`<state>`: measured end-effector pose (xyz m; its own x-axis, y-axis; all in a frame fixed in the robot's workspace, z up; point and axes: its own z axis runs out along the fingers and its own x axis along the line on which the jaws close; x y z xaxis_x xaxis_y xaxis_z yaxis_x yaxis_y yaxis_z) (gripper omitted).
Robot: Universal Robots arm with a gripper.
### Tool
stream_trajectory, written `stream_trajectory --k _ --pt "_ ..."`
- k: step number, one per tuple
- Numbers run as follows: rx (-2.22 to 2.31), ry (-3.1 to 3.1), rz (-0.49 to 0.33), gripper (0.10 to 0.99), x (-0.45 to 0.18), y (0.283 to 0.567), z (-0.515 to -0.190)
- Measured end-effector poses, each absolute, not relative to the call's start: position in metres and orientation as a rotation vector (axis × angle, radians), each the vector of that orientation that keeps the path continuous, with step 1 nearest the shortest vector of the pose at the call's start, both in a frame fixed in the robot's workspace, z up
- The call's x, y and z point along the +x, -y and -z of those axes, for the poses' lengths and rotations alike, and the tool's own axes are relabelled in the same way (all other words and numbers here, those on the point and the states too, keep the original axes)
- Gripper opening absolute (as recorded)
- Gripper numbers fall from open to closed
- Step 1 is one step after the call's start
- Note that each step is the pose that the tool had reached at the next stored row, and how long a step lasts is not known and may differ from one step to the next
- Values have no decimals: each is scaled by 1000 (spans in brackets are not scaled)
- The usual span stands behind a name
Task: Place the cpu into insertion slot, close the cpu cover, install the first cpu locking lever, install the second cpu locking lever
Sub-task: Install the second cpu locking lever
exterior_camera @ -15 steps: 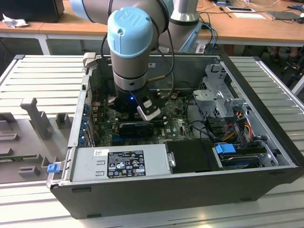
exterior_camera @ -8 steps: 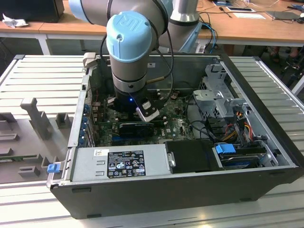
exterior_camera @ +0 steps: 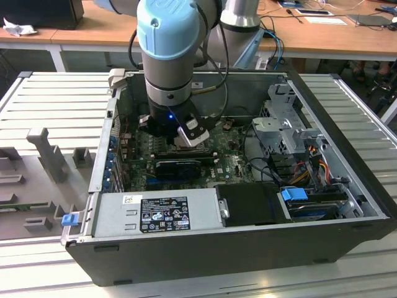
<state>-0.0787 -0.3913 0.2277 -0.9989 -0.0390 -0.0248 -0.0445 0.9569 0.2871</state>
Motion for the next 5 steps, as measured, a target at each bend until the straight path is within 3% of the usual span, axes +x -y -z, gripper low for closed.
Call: stream_trajectory --k 5 --pt "-66 -3089 -454 106 -79 391 -236"
